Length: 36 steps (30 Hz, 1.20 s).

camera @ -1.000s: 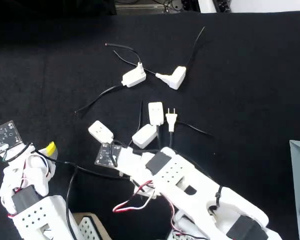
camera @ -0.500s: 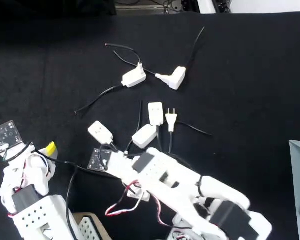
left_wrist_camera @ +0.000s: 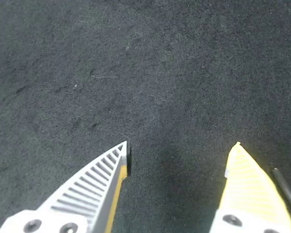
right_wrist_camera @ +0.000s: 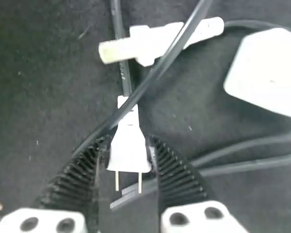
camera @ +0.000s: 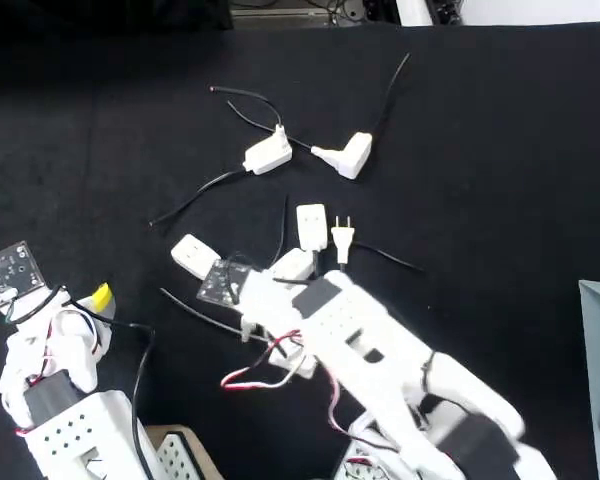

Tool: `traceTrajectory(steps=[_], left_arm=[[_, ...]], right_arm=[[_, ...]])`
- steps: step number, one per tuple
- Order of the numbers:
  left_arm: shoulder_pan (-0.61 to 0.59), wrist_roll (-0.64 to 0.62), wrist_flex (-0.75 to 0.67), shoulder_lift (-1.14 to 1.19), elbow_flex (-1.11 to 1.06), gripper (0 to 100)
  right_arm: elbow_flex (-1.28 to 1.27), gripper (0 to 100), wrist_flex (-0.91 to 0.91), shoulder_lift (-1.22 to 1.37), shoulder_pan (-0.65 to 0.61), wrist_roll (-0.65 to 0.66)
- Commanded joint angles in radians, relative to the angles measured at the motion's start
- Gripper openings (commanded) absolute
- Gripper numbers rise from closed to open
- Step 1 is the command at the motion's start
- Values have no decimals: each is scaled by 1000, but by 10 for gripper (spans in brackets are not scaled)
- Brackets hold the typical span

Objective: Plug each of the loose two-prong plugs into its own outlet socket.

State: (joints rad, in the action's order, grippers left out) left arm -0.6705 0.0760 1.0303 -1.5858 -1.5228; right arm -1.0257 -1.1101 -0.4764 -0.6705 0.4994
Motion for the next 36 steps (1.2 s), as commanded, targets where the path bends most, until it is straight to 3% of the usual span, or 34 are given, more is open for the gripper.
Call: traceTrajectory(steps=[1,6,15,24,31,36], left_arm=[[-8,11,3,-8,10,317],[-8,11,3,-8,10,317],[-8,11,3,-8,10,317],[-8,11,3,-8,10,317],[-8,11,3,-8,8,317],[-8,11,3,-8,8,317]], right_arm=[[74,11,-110,-165,91,44],[176,11,-259,-374,190,69],[259,11,-361,-605,212,60],[257,11,-247,-638,373,-46],[-8,12,-57,-636,480,-78],[-166,162,-18,-636,494,-74]])
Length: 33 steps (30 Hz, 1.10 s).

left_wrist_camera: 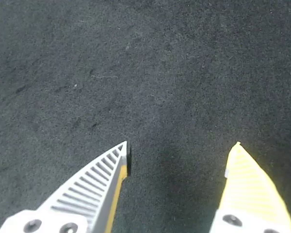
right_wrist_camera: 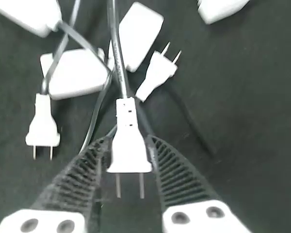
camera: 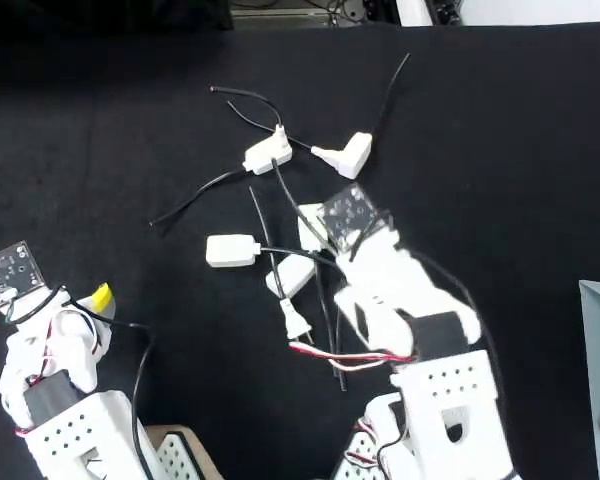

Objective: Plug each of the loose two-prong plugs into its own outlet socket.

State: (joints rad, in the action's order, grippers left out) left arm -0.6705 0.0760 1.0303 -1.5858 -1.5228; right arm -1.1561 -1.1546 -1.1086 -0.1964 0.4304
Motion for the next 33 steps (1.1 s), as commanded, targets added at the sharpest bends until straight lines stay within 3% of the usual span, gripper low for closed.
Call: traceTrajectory(steps=[1,14,25,33], left_arm=[[-8,11,3,-8,8,317],[-8,11,3,-8,8,317],[-8,12,-3,-8,1,317],[-8,43,-3,-8,-1,317]], right_arm=[[-41,173,26,-4,20,-5],[2,136,-63,15,-3,-2],[151,138,-38,469,-11,0],[168,135,100,679,-11,0]])
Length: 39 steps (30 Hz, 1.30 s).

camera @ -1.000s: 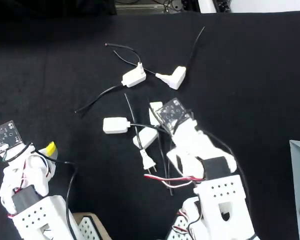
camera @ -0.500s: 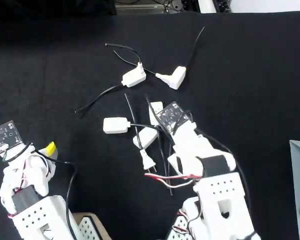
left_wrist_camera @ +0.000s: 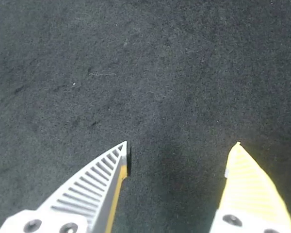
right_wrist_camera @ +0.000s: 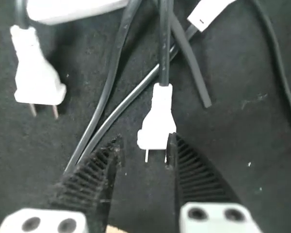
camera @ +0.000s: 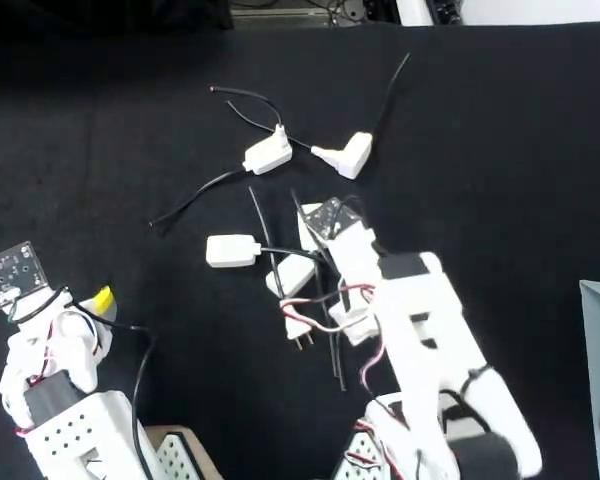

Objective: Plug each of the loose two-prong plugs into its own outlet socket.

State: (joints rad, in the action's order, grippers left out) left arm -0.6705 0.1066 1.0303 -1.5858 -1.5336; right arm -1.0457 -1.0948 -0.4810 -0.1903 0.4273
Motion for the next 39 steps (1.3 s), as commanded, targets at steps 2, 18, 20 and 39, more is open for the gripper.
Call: traceTrajectory(steps=[2,18,20,39], left_arm=[[-8,12,-3,-8,10,317],[-8,14,-2,-8,10,317],[-8,14,-2,-8,10,317],[-8,14,0,-8,10,317]], right_arm=[[62,135,54,88,-17,3],[71,31,83,136,9,55],[79,15,81,136,31,57],[177,145,-118,128,49,77]])
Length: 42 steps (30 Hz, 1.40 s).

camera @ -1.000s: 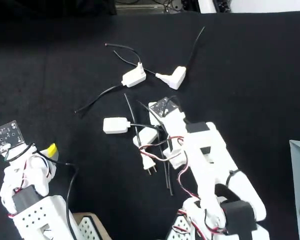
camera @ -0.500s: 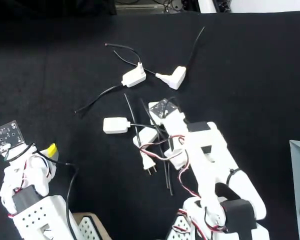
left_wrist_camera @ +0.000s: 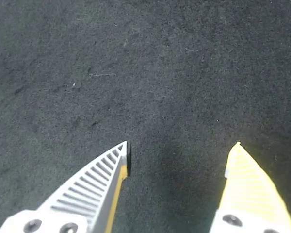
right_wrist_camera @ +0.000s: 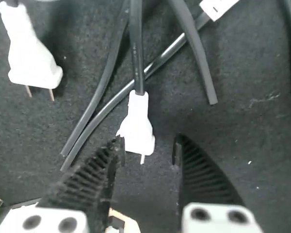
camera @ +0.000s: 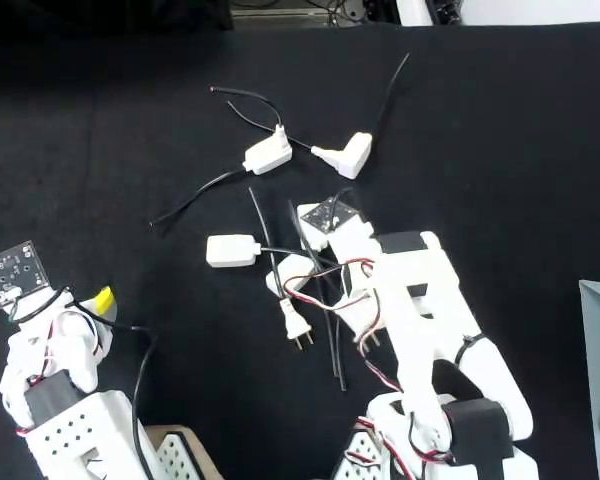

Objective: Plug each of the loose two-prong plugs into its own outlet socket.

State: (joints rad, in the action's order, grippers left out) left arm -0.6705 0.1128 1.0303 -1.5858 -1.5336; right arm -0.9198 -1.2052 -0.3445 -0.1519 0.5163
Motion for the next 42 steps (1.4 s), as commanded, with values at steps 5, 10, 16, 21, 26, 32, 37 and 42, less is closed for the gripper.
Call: traceTrajectory(steps=[5,10,16,21,26,32,37,42], left_arm=[[-8,8,-2,-8,10,317],[-7,8,-3,-8,10,317],[-7,8,-3,-8,10,317],[-7,8,-3,-8,10,317],[-7,8,-2,-8,10,317],[-7,8,-2,-8,10,317],[-7,8,0,-8,10,317],[-7,8,0,-8,10,317]], right_arm=[[44,142,-11,-8,11,-12],[56,142,-78,-36,-41,-20],[16,142,-114,-200,-126,-89],[-79,142,-57,-255,-140,-91],[-160,142,41,-255,-140,-89],[-163,141,58,-222,-81,-72],[-162,141,114,-97,-75,-44],[-120,139,140,2,-74,-46]])
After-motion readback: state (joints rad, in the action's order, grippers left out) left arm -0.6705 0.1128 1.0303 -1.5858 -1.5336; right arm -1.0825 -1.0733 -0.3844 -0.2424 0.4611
